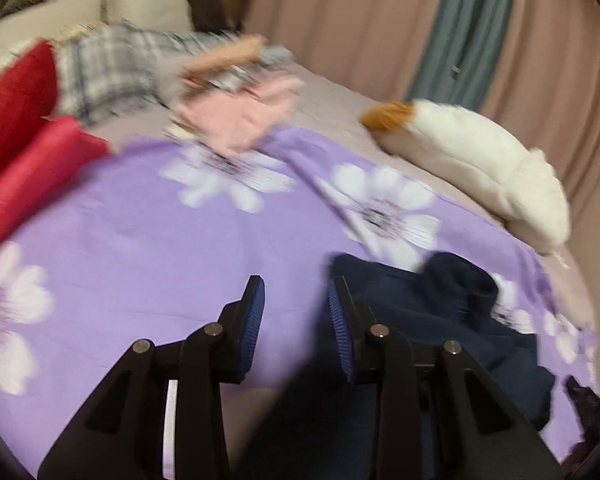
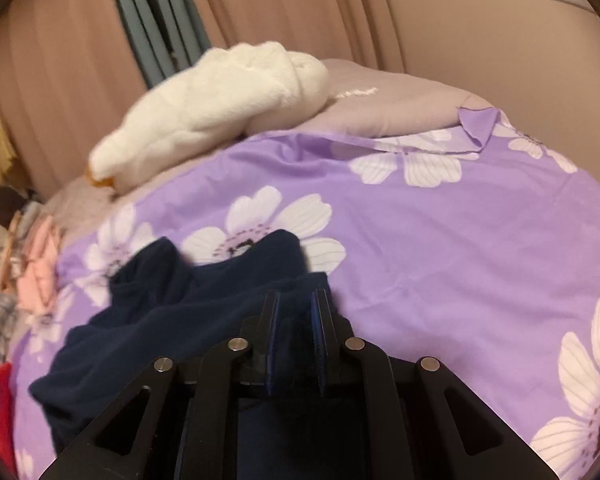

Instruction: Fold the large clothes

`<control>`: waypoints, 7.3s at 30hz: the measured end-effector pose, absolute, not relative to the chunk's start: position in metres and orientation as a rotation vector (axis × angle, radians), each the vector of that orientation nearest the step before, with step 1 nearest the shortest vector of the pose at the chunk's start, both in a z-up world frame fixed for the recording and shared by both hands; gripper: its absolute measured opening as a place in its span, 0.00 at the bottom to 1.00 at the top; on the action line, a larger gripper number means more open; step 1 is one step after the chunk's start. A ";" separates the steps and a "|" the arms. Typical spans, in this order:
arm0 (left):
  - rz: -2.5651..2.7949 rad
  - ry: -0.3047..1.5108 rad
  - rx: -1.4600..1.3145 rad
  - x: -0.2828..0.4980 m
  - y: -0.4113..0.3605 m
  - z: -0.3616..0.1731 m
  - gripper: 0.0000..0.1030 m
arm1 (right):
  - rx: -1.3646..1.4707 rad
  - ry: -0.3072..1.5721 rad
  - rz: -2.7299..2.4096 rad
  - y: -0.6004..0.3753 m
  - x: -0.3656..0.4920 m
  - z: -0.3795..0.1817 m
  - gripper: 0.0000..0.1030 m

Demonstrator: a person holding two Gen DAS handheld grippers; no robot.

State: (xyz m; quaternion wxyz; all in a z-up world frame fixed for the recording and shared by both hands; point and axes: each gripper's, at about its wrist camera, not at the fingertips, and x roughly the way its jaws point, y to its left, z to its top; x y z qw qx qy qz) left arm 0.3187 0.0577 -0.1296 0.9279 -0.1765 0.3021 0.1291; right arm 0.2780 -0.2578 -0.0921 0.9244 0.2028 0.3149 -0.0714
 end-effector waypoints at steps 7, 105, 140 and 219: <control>0.275 0.715 -0.411 0.338 0.048 -0.222 0.38 | 0.474 0.657 -0.092 -0.264 0.288 -0.163 0.08; -0.135 0.889 -1.118 -0.022 0.032 -0.251 0.67 | 0.839 0.746 0.103 -0.264 -0.019 -0.176 0.73; 0.057 0.650 -0.578 0.054 -0.002 -0.210 0.17 | 0.782 0.663 0.121 -0.283 0.008 -0.174 0.10; 0.325 0.626 -0.451 0.393 0.055 -0.231 0.76 | 0.374 0.661 -0.135 -0.256 0.358 -0.150 0.80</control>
